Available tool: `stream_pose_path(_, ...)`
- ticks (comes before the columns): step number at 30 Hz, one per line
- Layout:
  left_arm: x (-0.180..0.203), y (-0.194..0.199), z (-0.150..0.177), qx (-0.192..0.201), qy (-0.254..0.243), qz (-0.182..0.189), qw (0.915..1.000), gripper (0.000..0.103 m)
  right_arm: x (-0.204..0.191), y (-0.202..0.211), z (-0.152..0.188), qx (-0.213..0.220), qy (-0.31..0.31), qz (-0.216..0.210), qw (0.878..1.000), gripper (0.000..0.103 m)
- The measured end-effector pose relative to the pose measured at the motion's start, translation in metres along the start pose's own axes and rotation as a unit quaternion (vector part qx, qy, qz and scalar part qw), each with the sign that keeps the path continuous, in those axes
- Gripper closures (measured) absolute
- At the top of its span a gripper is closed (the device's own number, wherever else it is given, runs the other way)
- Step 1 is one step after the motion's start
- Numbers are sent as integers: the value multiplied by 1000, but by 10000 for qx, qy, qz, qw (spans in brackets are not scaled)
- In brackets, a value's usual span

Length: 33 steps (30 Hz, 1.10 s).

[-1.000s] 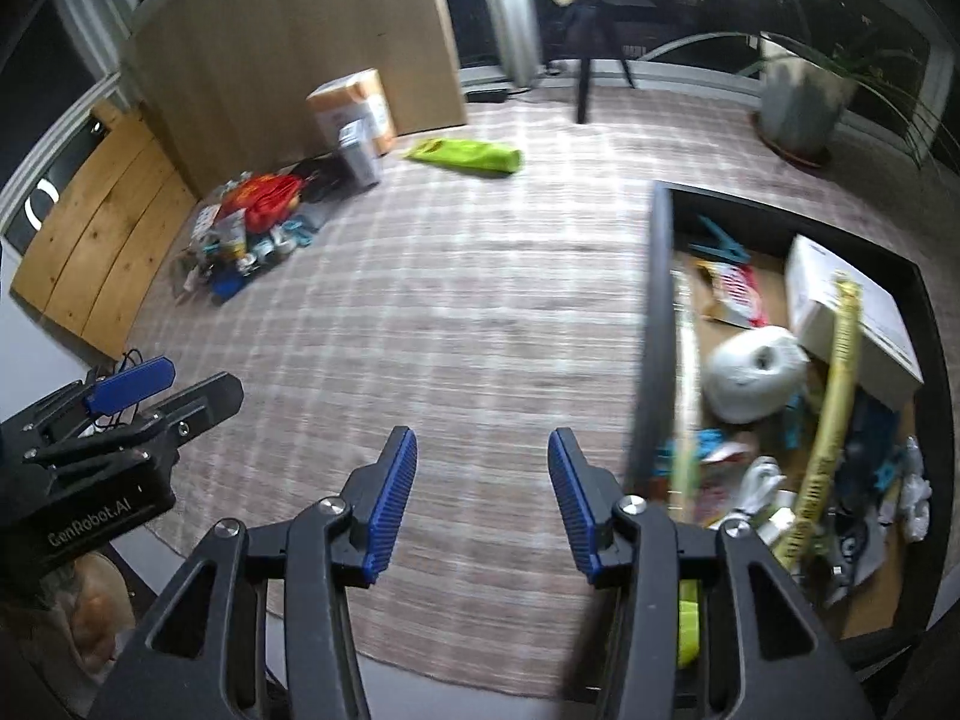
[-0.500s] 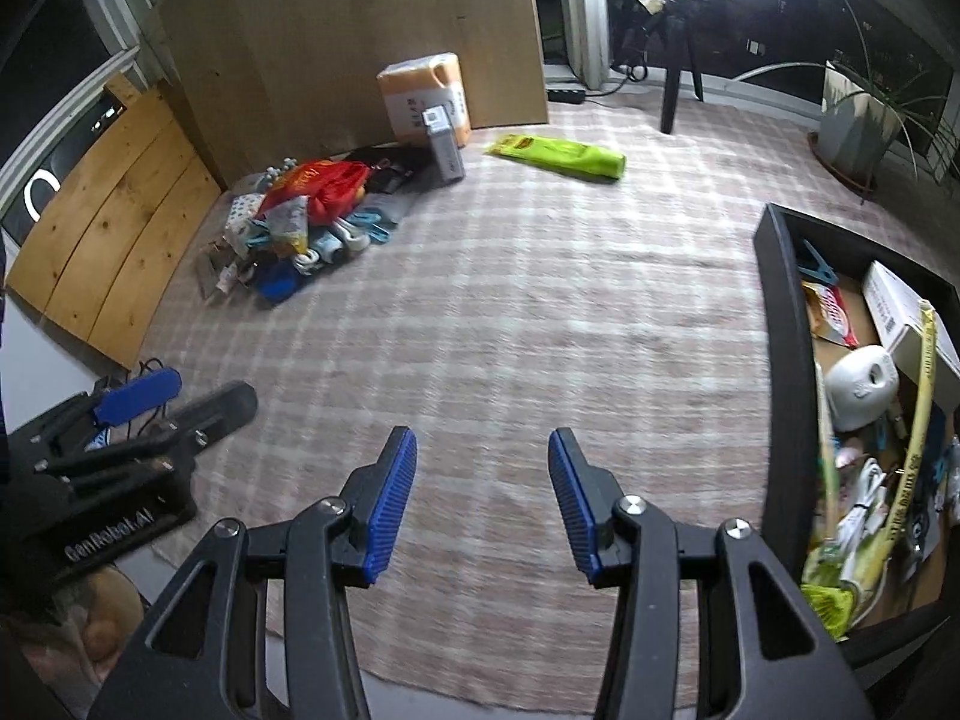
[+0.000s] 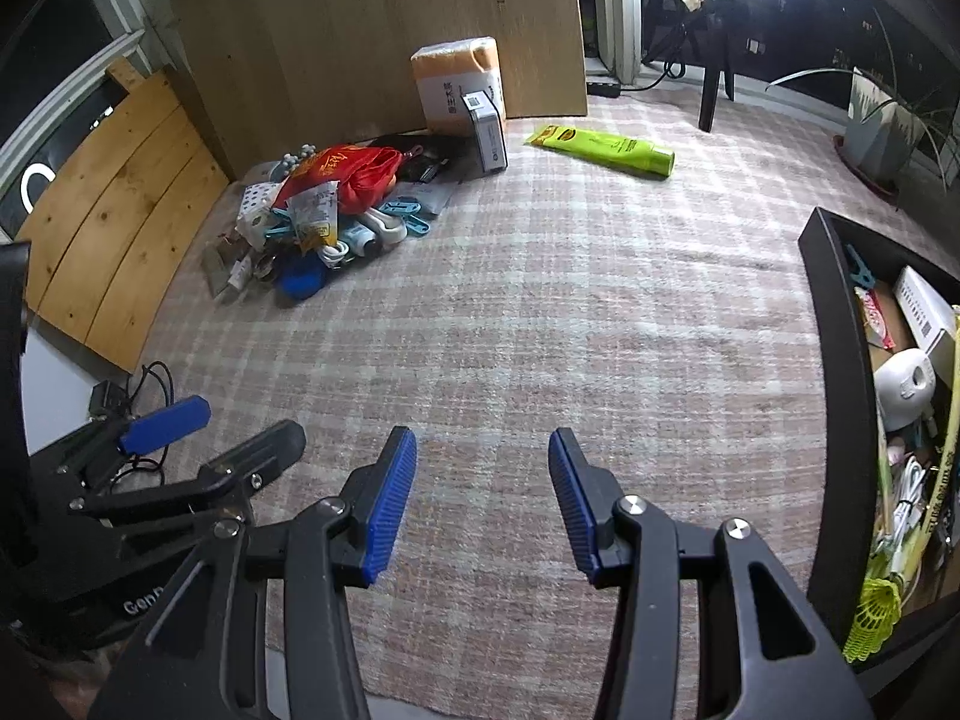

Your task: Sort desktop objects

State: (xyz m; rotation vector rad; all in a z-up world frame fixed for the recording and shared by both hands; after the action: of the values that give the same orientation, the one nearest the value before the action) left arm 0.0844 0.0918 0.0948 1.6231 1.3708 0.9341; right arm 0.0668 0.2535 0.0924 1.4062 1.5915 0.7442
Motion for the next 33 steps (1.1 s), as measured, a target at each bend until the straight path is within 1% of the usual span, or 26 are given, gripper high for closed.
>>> stream_pose_path(5,0,-2,0,9,37,0,10000,28,3,-4,0,-33,-28,25,10000,58)
stream_pose_path(19,2,3,-2,203,-37,-86,9997,28,7,-12,1,-159,-79,62,9998,57)
stream_pose_path(22,0,2,-4,162,2,-116,9998,26,6,-12,0,-144,-77,60,9998,57)
stream_pose_path(26,-3,0,-3,152,110,-142,9997,26,6,-12,0,-130,-53,82,9999,57)
stream_pose_path(30,-1,5,-1,319,38,-114,9994,26,5,-12,0,-137,-66,80,9999,57)
stream_pose_path(33,1,4,0,300,-35,-137,9995,26,6,-14,0,-165,-88,61,9998,57)
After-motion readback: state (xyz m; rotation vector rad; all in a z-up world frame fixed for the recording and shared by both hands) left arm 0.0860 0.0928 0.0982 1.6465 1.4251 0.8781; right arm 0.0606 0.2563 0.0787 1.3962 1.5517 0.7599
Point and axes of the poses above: each gripper's, at about its wrist camera, not at the fingertips, and y roughly against the way its jaws point, x to its right, z to its underside, the point moved 2 cm from there along -y, roughly the way its jaws point, and after that the axes turned 4 degrees about -y, right-handed, at the moved point
